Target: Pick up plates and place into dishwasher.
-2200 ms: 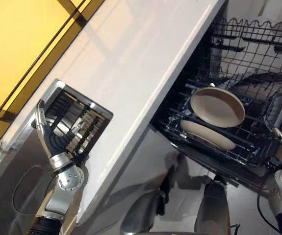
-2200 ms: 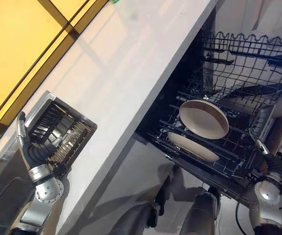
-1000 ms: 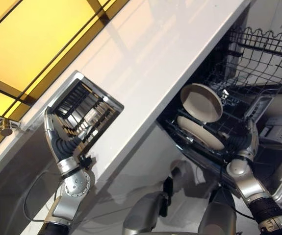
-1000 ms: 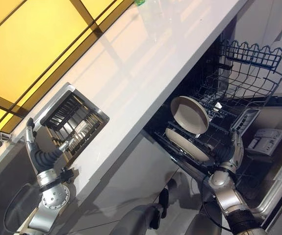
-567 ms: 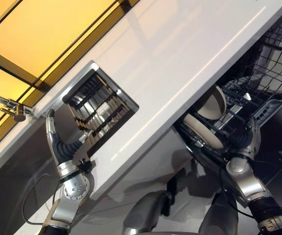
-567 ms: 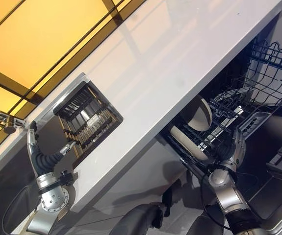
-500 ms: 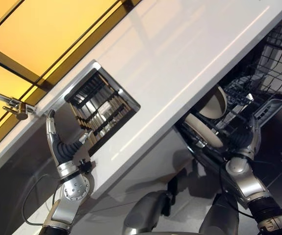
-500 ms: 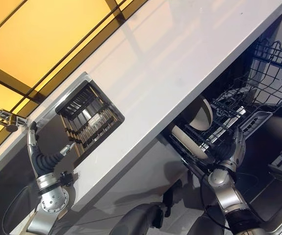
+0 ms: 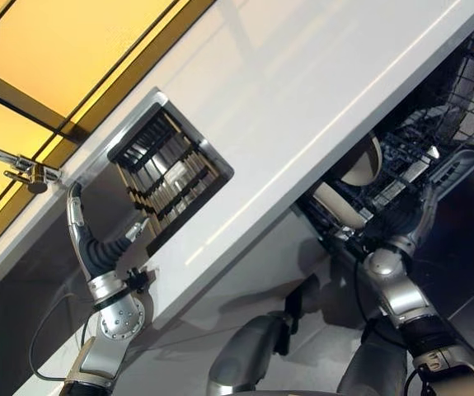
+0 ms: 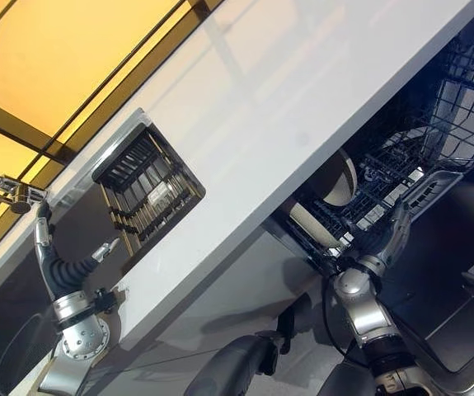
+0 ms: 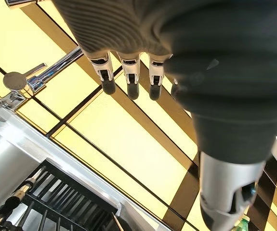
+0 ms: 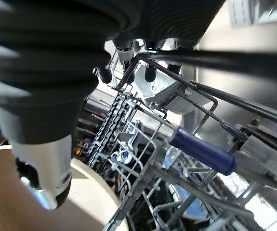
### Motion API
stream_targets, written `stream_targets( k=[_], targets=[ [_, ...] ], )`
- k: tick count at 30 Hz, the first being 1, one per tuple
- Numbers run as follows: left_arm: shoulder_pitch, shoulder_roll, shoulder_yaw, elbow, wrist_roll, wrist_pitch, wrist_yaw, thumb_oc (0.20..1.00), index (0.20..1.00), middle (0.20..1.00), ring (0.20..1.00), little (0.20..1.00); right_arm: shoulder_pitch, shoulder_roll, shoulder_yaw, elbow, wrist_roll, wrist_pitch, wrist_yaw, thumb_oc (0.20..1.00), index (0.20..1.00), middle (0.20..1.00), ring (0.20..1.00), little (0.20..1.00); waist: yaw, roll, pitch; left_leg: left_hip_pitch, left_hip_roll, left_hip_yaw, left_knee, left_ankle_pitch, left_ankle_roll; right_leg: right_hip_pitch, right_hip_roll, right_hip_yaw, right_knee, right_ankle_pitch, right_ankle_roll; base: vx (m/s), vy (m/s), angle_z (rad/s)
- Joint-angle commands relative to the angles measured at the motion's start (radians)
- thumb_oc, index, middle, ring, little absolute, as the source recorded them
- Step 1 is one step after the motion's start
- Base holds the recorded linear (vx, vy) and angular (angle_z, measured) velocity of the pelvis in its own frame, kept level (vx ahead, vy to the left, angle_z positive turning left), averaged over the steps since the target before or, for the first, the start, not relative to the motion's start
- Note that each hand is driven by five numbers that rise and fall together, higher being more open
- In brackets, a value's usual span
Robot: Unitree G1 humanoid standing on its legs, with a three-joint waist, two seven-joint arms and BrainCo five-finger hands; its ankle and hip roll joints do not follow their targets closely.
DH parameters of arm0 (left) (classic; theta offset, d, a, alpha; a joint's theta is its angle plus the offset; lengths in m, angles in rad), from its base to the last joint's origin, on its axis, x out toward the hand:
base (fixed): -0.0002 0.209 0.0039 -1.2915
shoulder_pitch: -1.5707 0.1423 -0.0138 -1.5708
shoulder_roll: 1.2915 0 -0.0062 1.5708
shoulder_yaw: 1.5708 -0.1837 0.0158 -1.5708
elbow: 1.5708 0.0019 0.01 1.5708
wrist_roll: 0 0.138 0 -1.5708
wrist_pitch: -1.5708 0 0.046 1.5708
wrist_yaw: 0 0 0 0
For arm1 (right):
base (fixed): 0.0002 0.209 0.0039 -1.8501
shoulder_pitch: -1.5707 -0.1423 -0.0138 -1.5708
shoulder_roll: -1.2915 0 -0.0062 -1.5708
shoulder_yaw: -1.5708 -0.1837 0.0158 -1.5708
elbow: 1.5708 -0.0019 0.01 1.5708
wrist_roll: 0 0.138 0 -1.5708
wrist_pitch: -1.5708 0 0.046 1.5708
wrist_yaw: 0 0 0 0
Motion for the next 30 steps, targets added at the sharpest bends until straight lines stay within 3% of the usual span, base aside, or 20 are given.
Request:
stream_targets(
  k=[1,9,12,18,30],
  targets=[
    [-0.013,-0.001,-0.004,-0.021,-0.015,-0.007,0.015,1.000,1.000,1.000,1.000,1.000,-0.161,0.060,0.062,-0.019,0.055,-0.082,0.107,1.000,1.000,1.000,1.000,1.000,0.051,0.035,0.109,-0.043,-0.052,0.070,0.093,-0.011,0.043,0.014,0.013,0.027,-0.131,0.179,0.006,-0.04,0.052,-0.02],
    [0.007,0.027,0.019,-0.005,-0.047,-0.046,-0.022,1.000,1.000,1.000,1.000,1.000,-0.326,0.082,0.088,0.078,0.075,-0.100,0.139,1.000,1.000,1.000,1.000,1.000,0.126,0.057,0.106,-0.074,-0.073,0.049,0.107,-0.006,0.043,-0.011,-0.024,-0.034,-0.065,0.150,-0.001,-0.03,0.015,0.12],
    [0.029,0.035,0.037,-0.009,-0.052,-0.071,-0.056,1.000,1.000,1.000,1.000,1.000,-0.368,0.076,0.087,0.112,0.097,-0.110,0.160,1.000,1.000,1.000,1.000,1.000,0.156,0.051,0.103,-0.068,-0.086,0.037,0.125,-0.036,0.039,-0.001,-0.051,-0.054,-0.019,0.101,0.005,0.02,-0.034,0.22],
    [0.067,0.043,0.065,-0.029,-0.057,-0.105,-0.110,1.000,1.000,1.000,1.000,1.000,-0.402,0.072,0.089,0.142,0.117,-0.129,0.163,1.000,1.000,1.000,1.000,1.000,0.197,0.049,0.097,-0.072,-0.100,0.013,0.142,-0.038,0.042,0.002,-0.082,-0.089,0.030,0.079,0.001,-0.03,-0.028,0.17],
    [0.099,0.042,0.070,-0.053,-0.058,-0.152,-0.121,1.000,1.000,1.000,1.000,1.000,-0.419,0.045,0.046,0.181,0.114,-0.162,0.010,1.000,1.000,1.000,1.000,1.000,0.197,0.063,0.099,-0.071,-0.097,0.009,0.108,-0.017,0.046,0.002,-0.067,-0.089,0.009,0.085,0.000,-0.04,-0.026,0.03]
  ],
)
